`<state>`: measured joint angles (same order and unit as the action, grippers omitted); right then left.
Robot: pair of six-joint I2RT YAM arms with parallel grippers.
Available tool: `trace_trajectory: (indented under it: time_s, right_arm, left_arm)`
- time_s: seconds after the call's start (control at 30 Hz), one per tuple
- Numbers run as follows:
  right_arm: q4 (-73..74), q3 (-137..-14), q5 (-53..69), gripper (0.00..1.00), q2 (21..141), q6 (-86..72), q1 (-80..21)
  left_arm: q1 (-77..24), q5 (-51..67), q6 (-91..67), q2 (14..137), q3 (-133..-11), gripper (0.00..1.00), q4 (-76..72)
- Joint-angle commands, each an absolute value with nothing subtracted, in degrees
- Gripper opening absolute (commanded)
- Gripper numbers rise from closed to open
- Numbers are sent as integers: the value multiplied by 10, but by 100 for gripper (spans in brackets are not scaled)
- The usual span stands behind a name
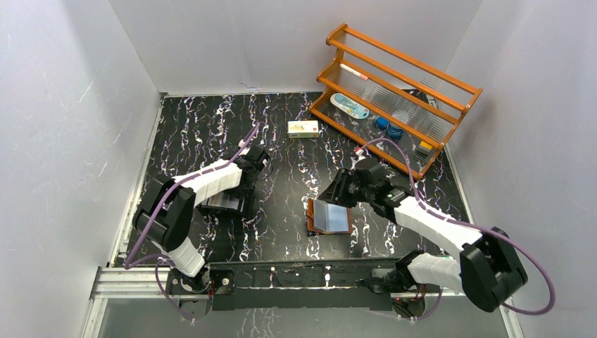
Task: Put the credit cards into the card holder
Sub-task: Pick up the credit card from the storage box, then move the storage box to the center of the board.
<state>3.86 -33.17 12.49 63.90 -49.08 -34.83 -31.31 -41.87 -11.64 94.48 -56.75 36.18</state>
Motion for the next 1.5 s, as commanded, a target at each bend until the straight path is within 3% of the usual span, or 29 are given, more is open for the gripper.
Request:
trace_trajectory:
  time_s: [0.0, 0.53, 1.13, 1.47]
  right_arm:
    - [-23, -403, 93, 49, 703, -557, -392]
    - [-91, -636, -19, 73, 1024, -637, -557]
    - [-123, -772, 0, 67, 1199, -648, -580]
    - [-197, -763, 27, 67, 1221, -662, -581]
  left_arm:
    - [-313, -421, -140, 903, -591, 57, 366]
    - [-304, -447, -156, 893, -580, 64, 370]
    - [-265, -410, -152, 873, -569, 66, 354]
    - [-262, -405, -151, 885, -571, 66, 351]
